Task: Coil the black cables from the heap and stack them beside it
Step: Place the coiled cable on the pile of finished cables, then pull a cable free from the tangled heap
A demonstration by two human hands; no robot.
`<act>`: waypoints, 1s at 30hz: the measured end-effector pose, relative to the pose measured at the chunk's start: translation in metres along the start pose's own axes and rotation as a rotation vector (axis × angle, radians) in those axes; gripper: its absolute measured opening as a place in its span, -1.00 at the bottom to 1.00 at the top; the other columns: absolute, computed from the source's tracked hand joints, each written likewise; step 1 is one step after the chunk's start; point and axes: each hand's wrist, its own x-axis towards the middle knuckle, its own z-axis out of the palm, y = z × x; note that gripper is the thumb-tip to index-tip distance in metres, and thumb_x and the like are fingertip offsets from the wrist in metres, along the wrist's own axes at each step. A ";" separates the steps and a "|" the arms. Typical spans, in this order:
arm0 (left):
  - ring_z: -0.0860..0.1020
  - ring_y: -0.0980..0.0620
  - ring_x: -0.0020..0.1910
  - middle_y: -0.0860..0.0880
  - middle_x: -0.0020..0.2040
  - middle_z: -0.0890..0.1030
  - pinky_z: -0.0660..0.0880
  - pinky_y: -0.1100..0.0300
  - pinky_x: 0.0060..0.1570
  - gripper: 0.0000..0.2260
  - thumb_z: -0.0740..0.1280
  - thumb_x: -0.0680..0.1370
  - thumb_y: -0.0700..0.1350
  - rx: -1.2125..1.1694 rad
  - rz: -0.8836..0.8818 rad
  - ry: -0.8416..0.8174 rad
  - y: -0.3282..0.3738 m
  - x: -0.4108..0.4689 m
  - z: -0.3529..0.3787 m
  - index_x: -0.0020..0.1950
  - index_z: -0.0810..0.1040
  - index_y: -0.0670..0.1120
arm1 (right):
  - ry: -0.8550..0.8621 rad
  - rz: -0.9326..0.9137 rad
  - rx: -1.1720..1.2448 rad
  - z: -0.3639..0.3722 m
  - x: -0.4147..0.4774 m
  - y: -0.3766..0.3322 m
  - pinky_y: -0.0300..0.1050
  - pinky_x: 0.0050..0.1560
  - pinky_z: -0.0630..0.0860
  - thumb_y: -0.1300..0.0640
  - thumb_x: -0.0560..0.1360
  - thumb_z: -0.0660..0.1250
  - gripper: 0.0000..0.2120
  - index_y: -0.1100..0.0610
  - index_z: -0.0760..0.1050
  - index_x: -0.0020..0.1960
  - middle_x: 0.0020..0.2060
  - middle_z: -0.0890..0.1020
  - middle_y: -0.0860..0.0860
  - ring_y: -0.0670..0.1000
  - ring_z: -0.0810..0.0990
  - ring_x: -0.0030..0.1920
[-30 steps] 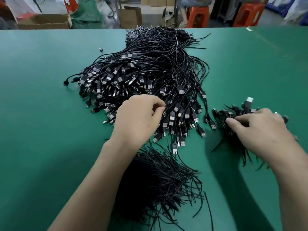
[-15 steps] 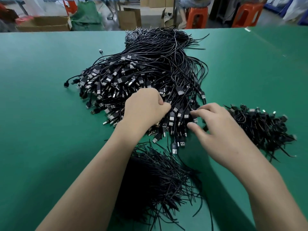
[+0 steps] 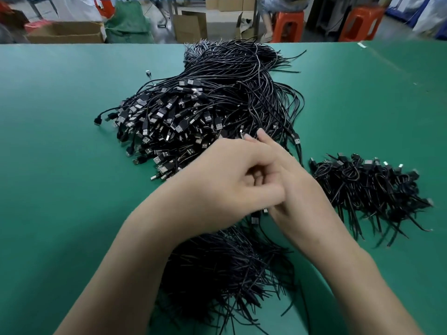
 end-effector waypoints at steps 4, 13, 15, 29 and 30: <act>0.41 0.21 -0.40 0.13 -0.36 0.55 0.41 0.35 -0.37 -0.83 0.43 0.58 -0.07 0.029 -0.028 0.211 -0.015 0.007 -0.003 -0.21 0.60 0.03 | -0.029 0.049 -0.074 0.006 -0.003 0.006 -0.12 0.23 0.50 0.01 0.63 0.28 -0.81 0.00 0.56 0.21 0.19 0.54 -0.30 -0.22 0.50 0.24; 0.63 -0.08 0.01 0.02 -0.06 0.67 0.49 0.08 -0.09 -0.61 0.30 0.59 0.31 0.578 -0.441 0.239 -0.070 0.057 0.024 0.06 0.64 0.00 | -0.019 0.270 -0.120 -0.006 -0.003 0.016 -0.09 0.18 0.48 0.05 0.60 0.34 -0.85 -0.02 0.62 0.14 0.03 0.63 -0.17 -0.10 0.56 0.13; 0.63 -0.14 0.05 -0.03 0.01 0.66 0.40 0.10 -0.13 -0.60 0.33 0.57 0.31 0.663 -0.452 0.244 -0.069 0.067 0.027 0.02 0.62 -0.02 | -0.029 0.277 -0.100 -0.006 -0.003 0.015 -0.05 0.19 0.50 0.04 0.60 0.34 -0.84 -0.03 0.63 0.14 0.03 0.63 -0.17 -0.10 0.56 0.12; 0.60 -0.06 -0.25 -0.01 -0.30 0.62 0.45 0.10 -0.29 -0.59 0.29 0.64 0.20 0.597 -0.307 0.120 -0.072 0.060 0.018 -0.16 0.61 -0.11 | -0.031 0.316 -0.069 -0.013 -0.003 0.014 -0.17 0.11 0.48 0.00 0.59 0.34 -0.87 -0.13 0.61 0.11 0.00 0.64 -0.25 -0.19 0.57 0.06; 0.60 -0.02 -0.31 -0.01 -0.33 0.63 0.46 0.13 -0.31 -0.61 0.32 0.64 0.19 0.509 -0.303 0.082 -0.073 0.057 0.018 -0.18 0.62 -0.10 | -0.037 0.320 -0.069 -0.013 -0.003 0.014 -0.17 0.11 0.48 0.00 0.59 0.34 -0.87 -0.13 0.61 0.12 0.00 0.63 -0.26 -0.20 0.56 0.06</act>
